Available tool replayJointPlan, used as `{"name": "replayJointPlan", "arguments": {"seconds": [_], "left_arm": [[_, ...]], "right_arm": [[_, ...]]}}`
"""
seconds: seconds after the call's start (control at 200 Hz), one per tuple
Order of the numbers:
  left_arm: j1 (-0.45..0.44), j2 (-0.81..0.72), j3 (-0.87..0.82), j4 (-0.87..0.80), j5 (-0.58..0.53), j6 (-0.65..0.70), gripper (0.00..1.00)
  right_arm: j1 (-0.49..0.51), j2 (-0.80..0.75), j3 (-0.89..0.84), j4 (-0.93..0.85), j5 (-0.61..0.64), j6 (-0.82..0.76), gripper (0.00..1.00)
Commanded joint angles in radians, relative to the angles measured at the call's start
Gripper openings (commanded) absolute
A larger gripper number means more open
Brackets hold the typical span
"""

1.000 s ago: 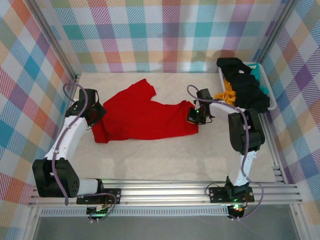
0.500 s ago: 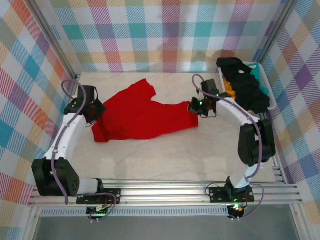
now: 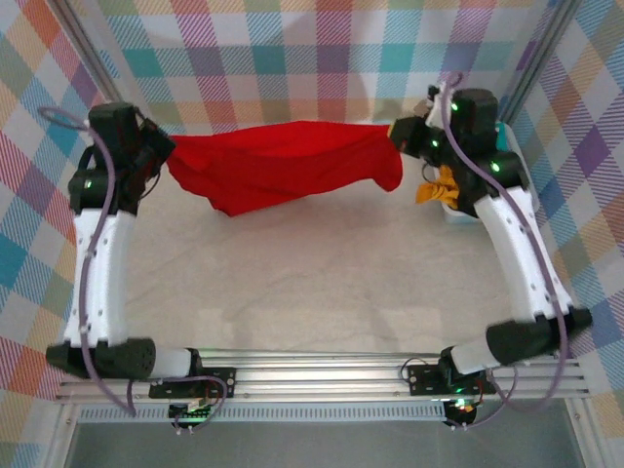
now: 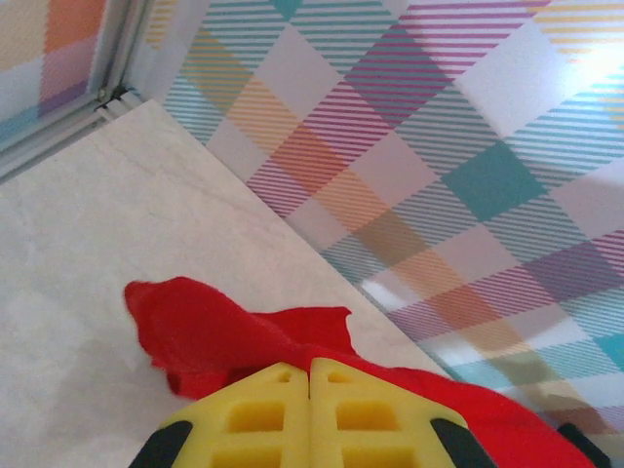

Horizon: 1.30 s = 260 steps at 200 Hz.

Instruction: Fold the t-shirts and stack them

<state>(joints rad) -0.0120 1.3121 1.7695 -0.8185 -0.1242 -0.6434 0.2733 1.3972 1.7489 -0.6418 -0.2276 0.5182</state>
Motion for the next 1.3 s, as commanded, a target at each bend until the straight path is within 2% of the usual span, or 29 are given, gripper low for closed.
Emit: {"name": "replayJointPlan", "arguments": {"seconds": [0.0, 0.06, 0.135, 0.345, 0.475, 0.57, 0.765, 0.9, 0.975, 1.05, 1.165, 1.275, 1.295], "left_arm": [[-0.005, -0.157, -0.083, -0.004, -0.065, -0.025, 0.00], [-0.005, -0.179, -0.084, 0.002, -0.072, -0.011, 0.00], [-0.004, -0.136, -0.035, -0.018, -0.035, -0.005, 0.00], [0.007, 0.192, 0.194, -0.061, 0.073, -0.038, 0.00], [0.038, 0.390, 0.405, -0.075, 0.122, -0.019, 0.00], [0.061, 0.477, 0.533, -0.042, 0.175, -0.014, 0.00], [0.079, 0.485, 0.742, 0.041, 0.262, -0.052, 0.00], [0.079, 0.389, 0.767, 0.062, 0.303, -0.071, 0.00], [0.078, 0.318, 0.719, 0.030, 0.311, -0.073, 0.00], [0.078, 0.205, 0.570, -0.011, 0.293, -0.068, 0.00], [0.078, -0.033, 0.182, -0.031, 0.266, -0.107, 0.00], [0.069, -0.258, -0.211, -0.031, 0.242, -0.185, 0.00], [0.057, -0.284, -0.271, -0.031, 0.240, -0.190, 0.06]], "right_arm": [[-0.006, -0.141, -0.104, 0.032, -0.001, 0.018, 0.00], [-0.014, -0.167, -0.110, 0.017, -0.007, 0.024, 0.00], [-0.031, -0.138, -0.080, 0.011, -0.042, 0.040, 0.00], [-0.090, 0.122, 0.082, 0.101, -0.163, 0.113, 0.00], [-0.115, 0.305, 0.250, 0.126, -0.218, 0.136, 0.00], [-0.129, 0.397, 0.385, 0.129, -0.236, 0.143, 0.00], [-0.172, 0.483, 0.677, 0.063, -0.236, 0.167, 0.00], [-0.215, 0.426, 0.686, 0.075, -0.242, 0.198, 0.00], [-0.222, 0.369, 0.619, 0.076, -0.241, 0.191, 0.00], [-0.223, 0.270, 0.451, 0.112, -0.227, 0.184, 0.00], [-0.222, 0.055, 0.097, 0.161, -0.172, 0.165, 0.00], [-0.222, -0.168, -0.312, 0.152, -0.087, 0.160, 0.00], [-0.222, -0.202, -0.378, 0.152, -0.078, 0.163, 0.00]]}}
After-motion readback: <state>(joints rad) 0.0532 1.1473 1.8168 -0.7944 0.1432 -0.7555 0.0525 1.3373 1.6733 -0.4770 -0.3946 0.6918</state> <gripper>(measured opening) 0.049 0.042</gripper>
